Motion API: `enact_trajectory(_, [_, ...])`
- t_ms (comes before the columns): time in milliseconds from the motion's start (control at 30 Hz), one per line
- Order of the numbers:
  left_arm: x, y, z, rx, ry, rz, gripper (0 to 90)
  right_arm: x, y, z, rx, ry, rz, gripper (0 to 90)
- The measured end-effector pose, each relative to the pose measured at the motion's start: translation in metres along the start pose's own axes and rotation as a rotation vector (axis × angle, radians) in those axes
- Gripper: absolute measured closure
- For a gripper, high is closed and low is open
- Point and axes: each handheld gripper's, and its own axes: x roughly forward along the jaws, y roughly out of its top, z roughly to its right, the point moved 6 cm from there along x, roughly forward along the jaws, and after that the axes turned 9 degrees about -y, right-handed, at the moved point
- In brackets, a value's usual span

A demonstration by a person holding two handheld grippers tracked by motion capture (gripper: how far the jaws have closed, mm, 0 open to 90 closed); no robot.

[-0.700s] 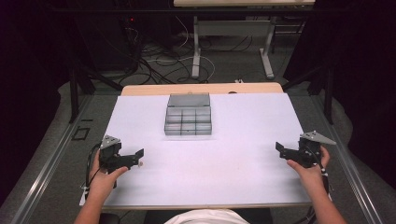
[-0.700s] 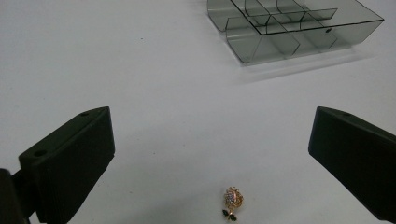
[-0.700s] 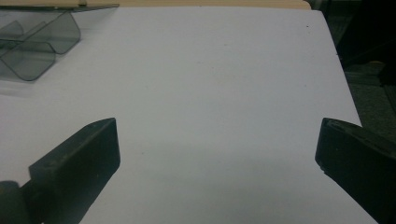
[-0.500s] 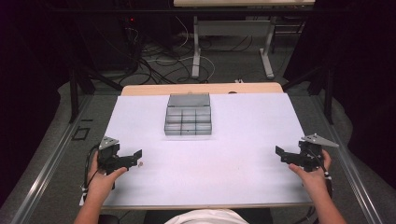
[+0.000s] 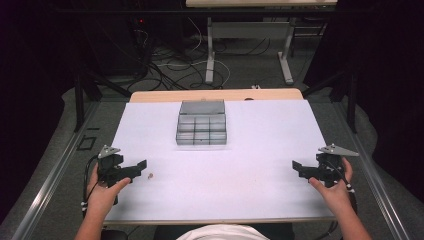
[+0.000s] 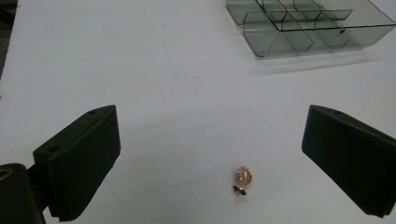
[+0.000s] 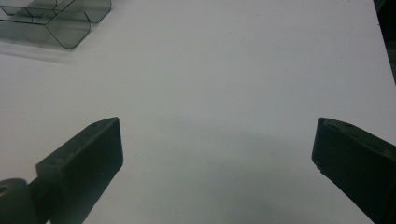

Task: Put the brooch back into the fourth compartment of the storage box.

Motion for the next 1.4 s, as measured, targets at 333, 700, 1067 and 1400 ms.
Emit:
enact_trajectory(333, [-0.001, 0.004, 0.008, 0.014, -0.009, -0.012, 15.9, -0.004, -0.003, -0.004, 0.000, 0.007, 0.017, 4.1])
enact_trajectory(700, [0.011, 0.003, 0.017, 0.025, -0.059, -0.065, 26.6, -0.005, -0.009, 0.001, 0.024, 0.004, 0.013, 4.7])
enact_trajectory(1067, [0.020, -0.003, 0.022, -0.011, -0.080, -0.136, 34.0, -0.006, -0.014, 0.000, 0.010, 0.007, 0.004, 4.7])
enact_trajectory(1400, [0.029, -0.009, 0.019, -0.025, -0.069, -0.188, 41.4, -0.006, -0.017, -0.003, 0.008, 0.012, -0.008, 4.7])
